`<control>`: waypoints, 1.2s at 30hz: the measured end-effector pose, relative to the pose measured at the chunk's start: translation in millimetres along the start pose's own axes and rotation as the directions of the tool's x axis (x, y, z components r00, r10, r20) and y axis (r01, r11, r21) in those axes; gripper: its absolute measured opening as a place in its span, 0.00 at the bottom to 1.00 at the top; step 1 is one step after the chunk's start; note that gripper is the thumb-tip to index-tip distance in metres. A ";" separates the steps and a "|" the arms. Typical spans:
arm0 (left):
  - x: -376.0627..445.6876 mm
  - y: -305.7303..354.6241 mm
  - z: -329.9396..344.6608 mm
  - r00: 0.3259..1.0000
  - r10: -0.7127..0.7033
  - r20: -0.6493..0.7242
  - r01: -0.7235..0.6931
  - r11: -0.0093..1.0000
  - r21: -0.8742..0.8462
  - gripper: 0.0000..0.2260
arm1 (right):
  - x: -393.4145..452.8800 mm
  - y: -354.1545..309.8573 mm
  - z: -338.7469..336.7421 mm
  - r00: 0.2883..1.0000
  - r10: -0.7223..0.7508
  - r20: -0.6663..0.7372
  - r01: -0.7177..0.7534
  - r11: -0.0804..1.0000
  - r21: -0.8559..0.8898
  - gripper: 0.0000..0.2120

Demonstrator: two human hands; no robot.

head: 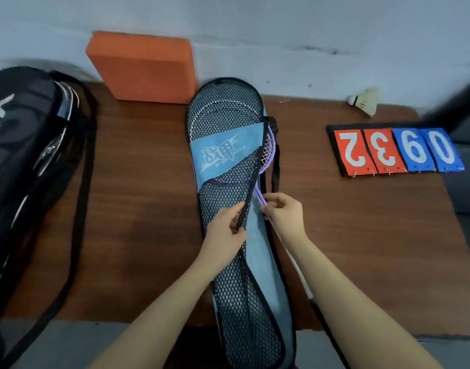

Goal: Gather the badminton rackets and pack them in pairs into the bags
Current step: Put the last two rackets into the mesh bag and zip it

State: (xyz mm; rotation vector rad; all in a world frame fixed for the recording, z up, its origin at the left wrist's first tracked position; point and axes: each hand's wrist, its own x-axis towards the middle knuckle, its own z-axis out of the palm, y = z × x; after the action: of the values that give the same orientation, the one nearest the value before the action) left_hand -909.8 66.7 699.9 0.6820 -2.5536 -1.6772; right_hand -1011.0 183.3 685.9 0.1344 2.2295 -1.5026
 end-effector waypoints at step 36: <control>-134.7 2.0 123.1 0.996 -0.068 -0.053 0.079 0.966 0.245 0.19 | -171.5 143.9 -182.6 0.922 0.285 0.260 -0.281 0.958 -0.057 0.13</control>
State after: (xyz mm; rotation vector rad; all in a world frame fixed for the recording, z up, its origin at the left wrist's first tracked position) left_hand -818.5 223.3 679.5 0.8252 -2.7657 -1.3560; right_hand -867.1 433.8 689.8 0.2250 1.9164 -1.2623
